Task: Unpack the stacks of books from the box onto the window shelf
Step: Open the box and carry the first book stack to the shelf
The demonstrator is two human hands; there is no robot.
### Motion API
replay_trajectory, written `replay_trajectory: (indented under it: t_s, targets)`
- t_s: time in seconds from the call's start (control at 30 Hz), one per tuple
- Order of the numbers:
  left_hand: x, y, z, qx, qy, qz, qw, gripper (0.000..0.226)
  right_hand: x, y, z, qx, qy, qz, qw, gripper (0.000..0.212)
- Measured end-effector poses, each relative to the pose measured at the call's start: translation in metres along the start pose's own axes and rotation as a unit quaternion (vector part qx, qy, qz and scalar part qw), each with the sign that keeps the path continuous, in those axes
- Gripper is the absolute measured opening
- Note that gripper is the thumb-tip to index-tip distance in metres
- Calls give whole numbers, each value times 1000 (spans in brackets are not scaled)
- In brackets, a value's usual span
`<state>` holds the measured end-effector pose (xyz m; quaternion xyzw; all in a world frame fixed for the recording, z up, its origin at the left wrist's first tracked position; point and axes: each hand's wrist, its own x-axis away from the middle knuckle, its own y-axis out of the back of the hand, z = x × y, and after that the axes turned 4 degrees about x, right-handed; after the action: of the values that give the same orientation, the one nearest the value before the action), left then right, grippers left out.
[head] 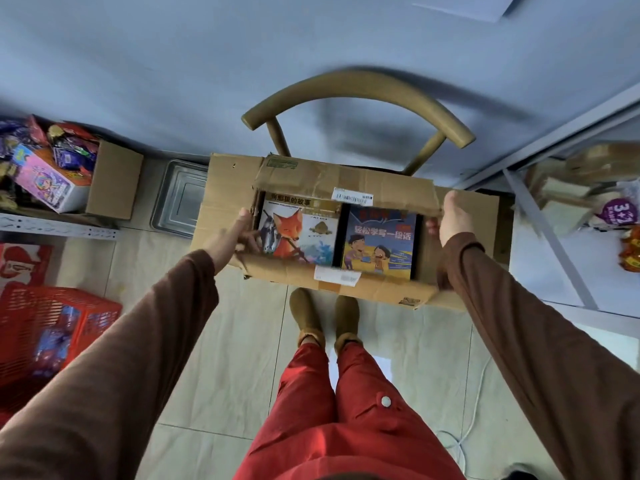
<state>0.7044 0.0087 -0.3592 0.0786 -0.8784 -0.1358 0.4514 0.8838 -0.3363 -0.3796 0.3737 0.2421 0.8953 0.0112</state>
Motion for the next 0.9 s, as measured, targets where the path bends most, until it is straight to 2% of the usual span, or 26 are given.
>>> replay_trajectory:
  t_s: [0.07, 0.1, 0.13, 0.17, 0.27, 0.3, 0.37, 0.53, 0.63, 0.8, 0.9]
  targets:
    - [14, 4, 7, -78, 24, 112, 990, 82, -1, 4, 9, -78, 7, 27, 997, 62]
    - [18, 4, 13, -145, 35, 146, 978, 69, -1, 5, 13, -81, 27, 51, 995, 65]
    - [19, 2, 21, -221, 36, 162, 961, 53, -1, 4, 17, -76, 56, 65, 993, 65]
    - [17, -1, 31, -290, 26, 165, 942, 47, -1, 2, 22, -64, 85, 70, 992, 62]
    - [14, -22, 57, -432, -4, 115, 895, 91, -4, -8, 33, 29, 164, 86, 982, 57]
    - [13, -29, 63, -460, -13, 90, 883, 99, -6, -11, 35, 58, 181, 91, 978, 59]
    - [11, -43, 75, -491, -32, 46, 870, 99, -14, -16, 39, 81, 187, 98, 974, 62]
    - [10, -65, 78, -445, -103, -108, 883, 59, -11, -27, 35, 83, 172, 97, 977, 64]
    - [8, -68, 61, -382, -148, -159, 898, 45, 8, -43, 19, 74, 160, 99, 979, 59]
    - [-13, -63, 30, -280, -141, -168, 934, 47, 47, -92, -7, 64, 86, 191, 976, 48]
    - [-26, -60, 22, -255, -122, -151, 947, 57, 62, -123, -19, 81, 21, 218, 972, 53]
